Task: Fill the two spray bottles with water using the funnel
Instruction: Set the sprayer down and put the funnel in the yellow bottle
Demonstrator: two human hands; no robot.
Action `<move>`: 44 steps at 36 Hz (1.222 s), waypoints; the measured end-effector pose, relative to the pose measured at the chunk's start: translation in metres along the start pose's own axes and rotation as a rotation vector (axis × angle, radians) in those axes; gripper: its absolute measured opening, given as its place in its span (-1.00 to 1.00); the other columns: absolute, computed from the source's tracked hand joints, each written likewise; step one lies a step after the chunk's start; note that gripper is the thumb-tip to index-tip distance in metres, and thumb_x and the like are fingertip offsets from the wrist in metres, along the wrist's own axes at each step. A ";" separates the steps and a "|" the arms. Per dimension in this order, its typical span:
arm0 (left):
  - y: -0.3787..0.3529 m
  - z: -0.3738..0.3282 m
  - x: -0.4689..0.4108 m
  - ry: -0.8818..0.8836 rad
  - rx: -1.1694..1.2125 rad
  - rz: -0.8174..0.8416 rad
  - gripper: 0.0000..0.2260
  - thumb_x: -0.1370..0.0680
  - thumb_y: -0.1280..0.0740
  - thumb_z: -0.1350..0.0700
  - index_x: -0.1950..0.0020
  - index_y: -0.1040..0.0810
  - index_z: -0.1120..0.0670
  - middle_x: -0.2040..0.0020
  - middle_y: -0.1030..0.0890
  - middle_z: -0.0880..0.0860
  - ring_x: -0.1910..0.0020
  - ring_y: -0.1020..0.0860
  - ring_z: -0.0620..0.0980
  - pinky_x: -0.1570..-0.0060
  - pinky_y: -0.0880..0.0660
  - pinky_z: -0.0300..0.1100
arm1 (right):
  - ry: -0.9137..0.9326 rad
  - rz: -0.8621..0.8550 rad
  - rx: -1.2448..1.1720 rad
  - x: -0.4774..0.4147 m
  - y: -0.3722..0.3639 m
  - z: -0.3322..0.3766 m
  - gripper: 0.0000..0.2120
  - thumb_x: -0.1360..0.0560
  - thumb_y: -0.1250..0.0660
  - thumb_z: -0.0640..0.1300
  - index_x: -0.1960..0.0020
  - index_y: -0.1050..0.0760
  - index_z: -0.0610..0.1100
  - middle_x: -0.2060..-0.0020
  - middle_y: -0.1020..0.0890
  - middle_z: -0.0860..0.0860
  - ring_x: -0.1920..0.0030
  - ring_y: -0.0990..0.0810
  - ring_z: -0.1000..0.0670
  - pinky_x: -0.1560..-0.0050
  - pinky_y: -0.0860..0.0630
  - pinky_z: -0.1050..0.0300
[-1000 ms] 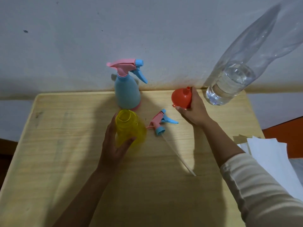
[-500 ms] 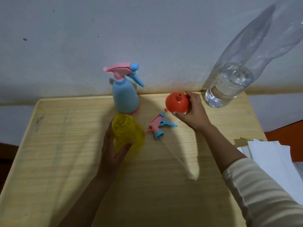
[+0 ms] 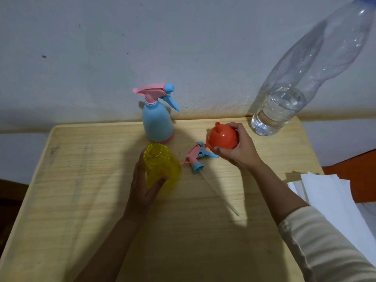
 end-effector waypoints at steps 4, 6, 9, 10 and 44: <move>0.002 -0.010 -0.001 -0.009 -0.010 0.018 -0.38 -0.43 -0.25 -0.36 -0.42 -0.06 -0.39 -0.40 -0.27 -0.32 -0.39 -0.29 -0.26 -0.34 -0.30 -0.28 | -0.002 -0.044 -0.150 0.016 0.002 0.026 -0.31 -0.24 -0.54 -0.28 -0.28 -0.30 -0.16 -0.06 -0.43 0.16 0.05 -0.54 0.31 0.21 -0.48 0.46; 0.001 -0.017 0.001 -0.018 -0.008 0.028 -0.36 -0.43 -0.28 -0.31 -0.44 -0.10 -0.26 -0.35 -0.26 -0.40 -0.31 -0.25 -0.48 -0.24 -0.23 -0.54 | 0.006 -0.087 -0.225 0.022 0.001 0.040 -0.35 -0.23 -0.53 -0.28 -0.24 -0.31 -0.17 -0.03 -0.43 0.18 0.08 -0.53 0.31 0.19 -0.46 0.47; 0.001 -0.021 0.002 0.001 0.024 0.040 -0.31 -0.44 -0.27 -0.32 -0.44 -0.15 -0.05 -0.37 -0.33 -0.11 -0.32 -0.31 -0.39 -0.22 -0.23 -0.54 | -0.017 -0.149 -0.360 0.032 -0.004 0.058 -0.37 -0.19 -0.47 -0.15 -0.19 -0.30 -0.08 -0.05 -0.44 0.09 0.04 -0.51 0.17 0.16 -0.46 0.46; 0.001 -0.020 0.002 0.004 0.035 0.053 -0.26 -0.44 -0.25 -0.35 -0.46 -0.18 0.03 -0.39 -0.35 -0.01 -0.35 -0.34 -0.25 -0.26 -0.25 -0.49 | -0.022 -0.161 -0.409 0.036 -0.007 0.065 -0.37 -0.18 -0.46 -0.13 -0.19 -0.30 -0.08 -0.04 -0.44 0.08 0.05 -0.51 0.15 0.16 -0.47 0.46; 0.021 -0.033 0.006 0.059 0.011 0.000 -0.23 -0.29 -0.31 -0.23 -0.46 -0.28 0.02 -0.03 -0.34 -0.13 -0.16 -0.45 0.10 -0.25 -0.39 -0.07 | 0.471 0.082 0.448 0.092 -0.068 0.204 -0.27 -0.45 -0.37 0.13 -0.50 -0.10 0.07 -0.28 -0.32 -0.02 -0.27 -0.23 0.02 -0.24 -0.20 0.23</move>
Point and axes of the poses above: each hand's wrist, its own x-axis away from the middle knuckle, its own y-axis out of the back of the hand, z = x × y, the point moved 6 cm from there along -x, towards the middle knuckle
